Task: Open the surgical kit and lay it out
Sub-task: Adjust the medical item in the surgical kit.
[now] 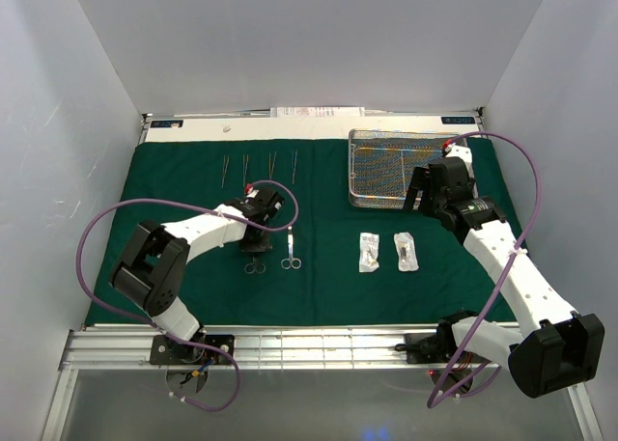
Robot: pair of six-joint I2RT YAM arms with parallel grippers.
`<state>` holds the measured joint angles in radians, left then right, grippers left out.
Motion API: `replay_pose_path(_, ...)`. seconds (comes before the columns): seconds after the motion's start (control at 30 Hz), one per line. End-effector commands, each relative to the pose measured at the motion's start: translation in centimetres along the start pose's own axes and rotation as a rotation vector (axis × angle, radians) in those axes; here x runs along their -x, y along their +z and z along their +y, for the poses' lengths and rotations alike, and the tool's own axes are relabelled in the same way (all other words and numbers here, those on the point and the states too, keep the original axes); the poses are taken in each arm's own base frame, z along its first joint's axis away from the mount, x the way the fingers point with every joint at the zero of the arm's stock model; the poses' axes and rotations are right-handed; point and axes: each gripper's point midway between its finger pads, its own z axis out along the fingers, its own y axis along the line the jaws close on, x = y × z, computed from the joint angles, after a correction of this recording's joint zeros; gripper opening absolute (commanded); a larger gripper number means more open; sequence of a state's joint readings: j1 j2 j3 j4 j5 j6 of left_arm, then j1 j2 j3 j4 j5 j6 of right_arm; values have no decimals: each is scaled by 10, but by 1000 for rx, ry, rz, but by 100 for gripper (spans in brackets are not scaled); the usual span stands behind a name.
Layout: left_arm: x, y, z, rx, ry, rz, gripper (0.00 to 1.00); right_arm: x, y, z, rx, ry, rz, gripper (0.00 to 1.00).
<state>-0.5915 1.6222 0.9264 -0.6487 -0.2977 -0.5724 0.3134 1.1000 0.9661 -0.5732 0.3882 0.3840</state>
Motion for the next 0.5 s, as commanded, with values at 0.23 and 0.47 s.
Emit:
replay_pose_path(0.23,20,3,3,18,76,-58,15,6,0,1,18,7,-31,91)
replay_pose_path(0.47,34,-10,-1,6,60,-76,17,6,0,1,18,6,-30,91)
